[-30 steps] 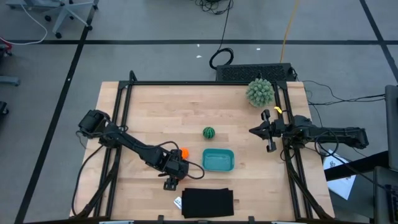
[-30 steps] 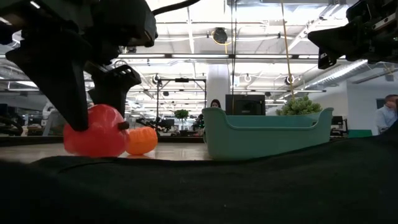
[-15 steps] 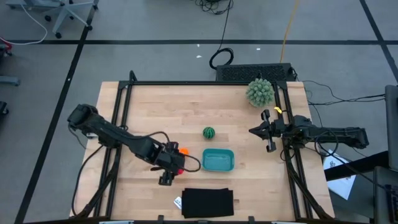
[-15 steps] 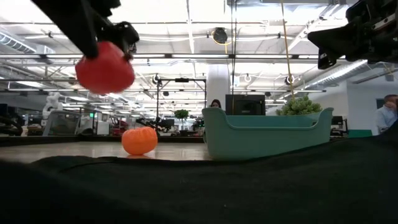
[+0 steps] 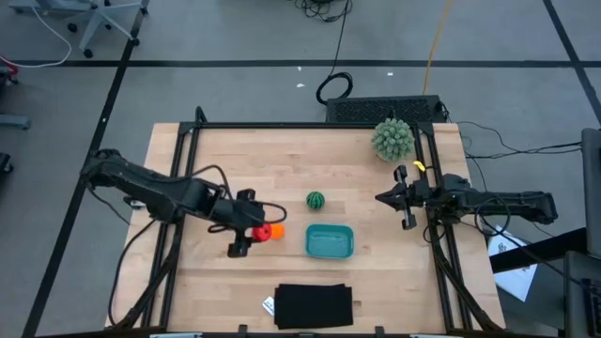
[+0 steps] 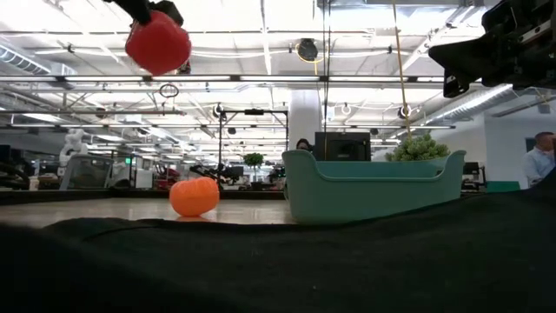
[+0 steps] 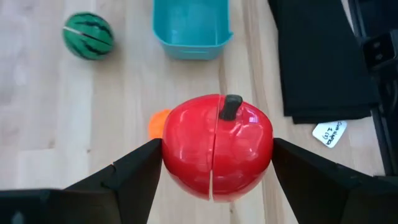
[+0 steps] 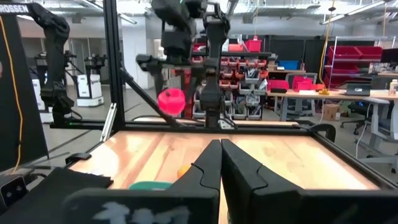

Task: Pick and placing Produce into tupperware
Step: Put the apple into the blue bin

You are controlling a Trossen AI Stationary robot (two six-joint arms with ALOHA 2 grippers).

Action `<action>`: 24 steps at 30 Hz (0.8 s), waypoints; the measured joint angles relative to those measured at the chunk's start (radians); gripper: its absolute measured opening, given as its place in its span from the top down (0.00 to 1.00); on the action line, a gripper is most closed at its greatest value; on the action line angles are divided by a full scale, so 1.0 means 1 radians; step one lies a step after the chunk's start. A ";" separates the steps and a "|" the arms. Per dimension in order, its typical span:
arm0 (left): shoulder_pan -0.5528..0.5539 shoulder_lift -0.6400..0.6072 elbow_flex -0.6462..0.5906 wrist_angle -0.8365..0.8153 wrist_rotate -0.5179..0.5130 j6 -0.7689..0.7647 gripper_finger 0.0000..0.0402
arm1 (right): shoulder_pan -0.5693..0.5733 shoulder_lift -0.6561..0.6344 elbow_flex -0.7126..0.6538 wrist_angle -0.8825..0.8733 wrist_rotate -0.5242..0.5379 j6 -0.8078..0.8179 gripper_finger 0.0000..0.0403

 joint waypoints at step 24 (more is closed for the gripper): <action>0.072 -0.014 0.000 0.112 0.006 0.048 0.26 | 0.000 0.002 0.000 0.001 0.000 0.001 1.00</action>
